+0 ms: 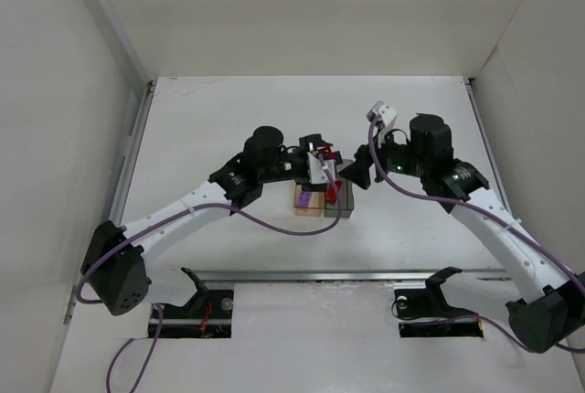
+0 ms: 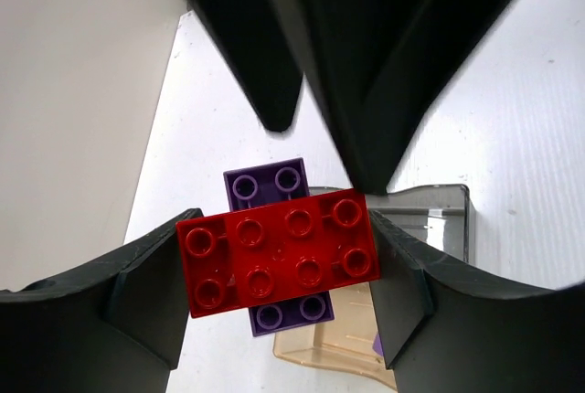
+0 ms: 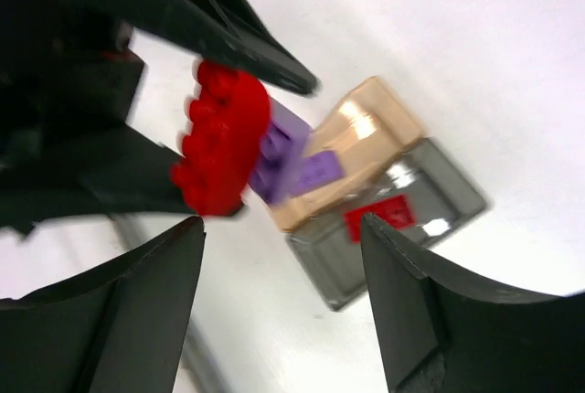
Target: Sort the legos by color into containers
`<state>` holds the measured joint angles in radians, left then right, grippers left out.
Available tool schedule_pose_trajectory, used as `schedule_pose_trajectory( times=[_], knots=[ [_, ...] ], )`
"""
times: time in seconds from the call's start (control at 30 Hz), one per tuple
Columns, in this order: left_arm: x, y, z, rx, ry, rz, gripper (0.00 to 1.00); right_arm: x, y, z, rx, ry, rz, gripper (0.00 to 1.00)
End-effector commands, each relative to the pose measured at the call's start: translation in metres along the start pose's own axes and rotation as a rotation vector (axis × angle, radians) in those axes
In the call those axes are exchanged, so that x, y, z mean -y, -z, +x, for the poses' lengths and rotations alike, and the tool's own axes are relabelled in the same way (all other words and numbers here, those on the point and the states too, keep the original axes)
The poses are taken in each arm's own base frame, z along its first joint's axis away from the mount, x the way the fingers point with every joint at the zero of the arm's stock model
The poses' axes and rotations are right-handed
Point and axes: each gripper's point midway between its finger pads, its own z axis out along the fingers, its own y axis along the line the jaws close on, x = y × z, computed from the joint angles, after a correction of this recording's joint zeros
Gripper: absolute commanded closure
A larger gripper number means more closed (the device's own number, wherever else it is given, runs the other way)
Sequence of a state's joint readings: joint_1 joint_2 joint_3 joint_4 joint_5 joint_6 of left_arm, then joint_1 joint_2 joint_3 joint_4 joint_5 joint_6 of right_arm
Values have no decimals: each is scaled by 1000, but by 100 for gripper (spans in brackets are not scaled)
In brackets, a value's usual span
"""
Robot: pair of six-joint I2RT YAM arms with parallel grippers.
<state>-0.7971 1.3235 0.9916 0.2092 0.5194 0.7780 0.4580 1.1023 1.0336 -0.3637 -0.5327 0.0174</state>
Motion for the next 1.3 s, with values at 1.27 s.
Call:
schedule_pose_trajectory(
  times=[1.27],
  knots=[
    [13, 21, -67, 205, 126, 222, 100, -74, 16, -50, 297, 810, -318, 48]
  ],
)
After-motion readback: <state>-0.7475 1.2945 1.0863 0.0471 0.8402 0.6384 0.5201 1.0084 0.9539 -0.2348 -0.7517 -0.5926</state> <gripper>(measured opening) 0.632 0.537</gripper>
